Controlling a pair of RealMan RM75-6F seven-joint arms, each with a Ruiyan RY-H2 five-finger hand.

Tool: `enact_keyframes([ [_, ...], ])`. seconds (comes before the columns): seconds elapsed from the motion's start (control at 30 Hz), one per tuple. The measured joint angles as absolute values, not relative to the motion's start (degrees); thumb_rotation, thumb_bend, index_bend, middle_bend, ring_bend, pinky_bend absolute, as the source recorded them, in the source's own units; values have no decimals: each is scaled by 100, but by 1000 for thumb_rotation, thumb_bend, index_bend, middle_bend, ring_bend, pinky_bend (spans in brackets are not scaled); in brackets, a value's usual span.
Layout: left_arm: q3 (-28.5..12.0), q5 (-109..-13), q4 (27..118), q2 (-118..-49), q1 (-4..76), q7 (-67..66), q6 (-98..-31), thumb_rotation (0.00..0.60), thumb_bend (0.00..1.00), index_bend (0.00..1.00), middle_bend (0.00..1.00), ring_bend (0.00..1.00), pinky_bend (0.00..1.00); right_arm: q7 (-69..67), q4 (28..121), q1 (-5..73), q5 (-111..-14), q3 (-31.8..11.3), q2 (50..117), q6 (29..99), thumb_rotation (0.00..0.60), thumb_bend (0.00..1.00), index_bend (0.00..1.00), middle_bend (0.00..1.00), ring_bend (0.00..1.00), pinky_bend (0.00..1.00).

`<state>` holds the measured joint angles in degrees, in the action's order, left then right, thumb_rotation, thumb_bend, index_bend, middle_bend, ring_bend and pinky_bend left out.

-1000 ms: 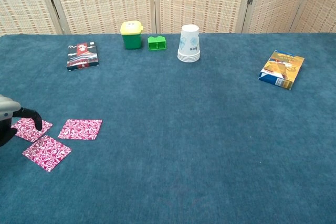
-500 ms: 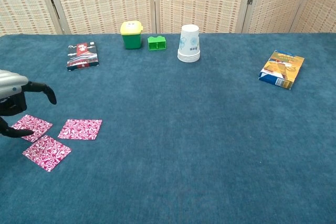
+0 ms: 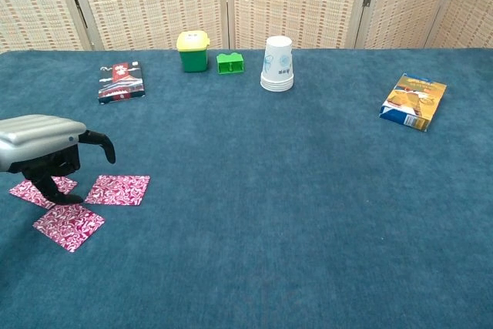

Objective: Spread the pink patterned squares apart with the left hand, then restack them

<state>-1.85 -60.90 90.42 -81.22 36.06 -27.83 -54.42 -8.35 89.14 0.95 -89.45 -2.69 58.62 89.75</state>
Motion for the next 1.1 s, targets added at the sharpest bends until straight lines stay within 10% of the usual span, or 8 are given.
enact_keyframes([
  [1.1, -230, -5266, 8826, -8712, 3808, -3302, -5511, 600, 250, 336, 967, 883, 1000, -978, 8768, 43, -8906, -269, 5913, 8995, 600, 91, 0, 125, 3, 61],
])
